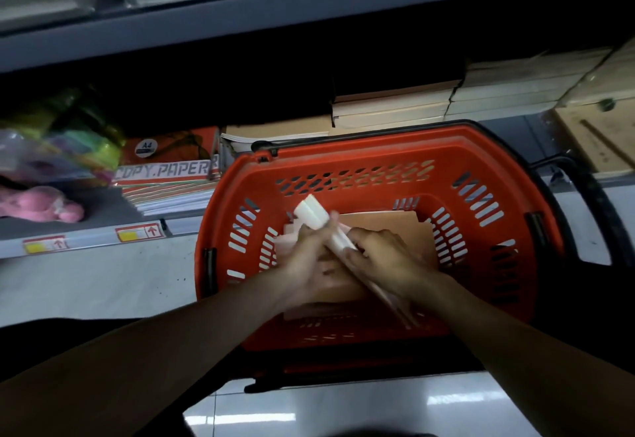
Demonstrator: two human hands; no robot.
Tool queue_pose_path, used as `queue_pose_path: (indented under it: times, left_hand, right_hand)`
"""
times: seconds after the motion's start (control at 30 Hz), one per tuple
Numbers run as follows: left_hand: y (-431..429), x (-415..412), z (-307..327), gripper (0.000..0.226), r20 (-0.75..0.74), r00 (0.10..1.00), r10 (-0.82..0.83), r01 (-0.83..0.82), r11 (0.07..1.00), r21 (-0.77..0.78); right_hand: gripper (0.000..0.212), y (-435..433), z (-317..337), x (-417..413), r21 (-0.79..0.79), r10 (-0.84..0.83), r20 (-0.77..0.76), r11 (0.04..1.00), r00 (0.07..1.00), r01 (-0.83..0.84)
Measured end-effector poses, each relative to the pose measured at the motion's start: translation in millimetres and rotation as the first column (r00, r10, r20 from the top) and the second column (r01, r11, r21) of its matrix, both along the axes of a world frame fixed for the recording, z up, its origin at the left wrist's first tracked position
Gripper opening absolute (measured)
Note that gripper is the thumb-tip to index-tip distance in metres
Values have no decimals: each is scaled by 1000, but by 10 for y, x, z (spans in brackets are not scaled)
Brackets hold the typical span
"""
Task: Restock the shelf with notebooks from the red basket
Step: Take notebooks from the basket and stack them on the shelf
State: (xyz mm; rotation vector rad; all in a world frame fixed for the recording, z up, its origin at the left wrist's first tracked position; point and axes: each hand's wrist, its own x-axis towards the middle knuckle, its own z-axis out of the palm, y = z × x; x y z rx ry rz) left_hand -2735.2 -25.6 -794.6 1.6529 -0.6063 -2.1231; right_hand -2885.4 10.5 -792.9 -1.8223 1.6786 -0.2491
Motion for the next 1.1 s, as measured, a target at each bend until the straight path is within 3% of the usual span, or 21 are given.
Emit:
queue_pose_path:
  times: [0.07, 0.17, 0.27, 0.33, 0.43, 0.53, 0.67, 0.73, 0.8, 0.9, 1.0, 1.1]
  left_hand:
    - [100, -77, -1, 39, 124, 989, 77, -59, 988, -143]
    - [26, -2, 45, 30, 236, 958, 160, -78, 944, -321]
    - [-71, 59, 295, 31, 229, 973, -7, 135, 826, -548]
    - [-82, 45, 507, 38, 220, 971, -93, 214, 747, -630]
    - [-138, 75, 638, 44, 160, 981, -105, 186, 728, -660]
    - [-229, 179, 603, 39, 151, 984, -98, 173, 756, -632]
    - [-158, 316, 249, 17, 261, 945, -200, 312, 792, -524]
    - [-117, 351, 88, 11, 229, 947, -223, 311, 809, -498]
    - [-154, 363, 82, 14, 278, 934, -225, 345, 771, -535]
    - [-323, 295, 531, 42, 324, 907, -268, 414, 710, -570]
    - [-492, 227, 1114, 35, 312, 904, -292, 427, 627, -651]
    - [-564, 213, 1481, 33, 208, 925, -316, 363, 586, -724]
  right_hand:
    - [21, 35, 56, 88, 72, -44, 171, 997, 984, 32]
    - [32, 45, 126, 101, 269, -247, 472, 954, 846, 129]
    - [78, -104, 218, -186, 194, -516, 389, 856, 763, 480]
    - [93, -154, 357, -415, 228, -604, 444, 791, 662, 569]
    - [75, -121, 492, -630, 326, -585, 566, 806, 580, 494]
    - [43, -92, 369, -686, 294, -611, 595, 770, 522, 566]
    - [23, 120, 59, -514, 332, -618, 531, 782, 581, 528]
    - [26, 229, -26, -434, 361, -599, 495, 801, 630, 478]
    - [32, 205, 23, -433, 290, -565, 478, 825, 673, 486]
    - [27, -7, 485, -531, 158, -532, 462, 837, 709, 524]
    - [9, -164, 1202, -607, 44, -434, 493, 878, 754, 477]
    - [10, -279, 1847, -675, -137, -336, 601, 850, 725, 508]
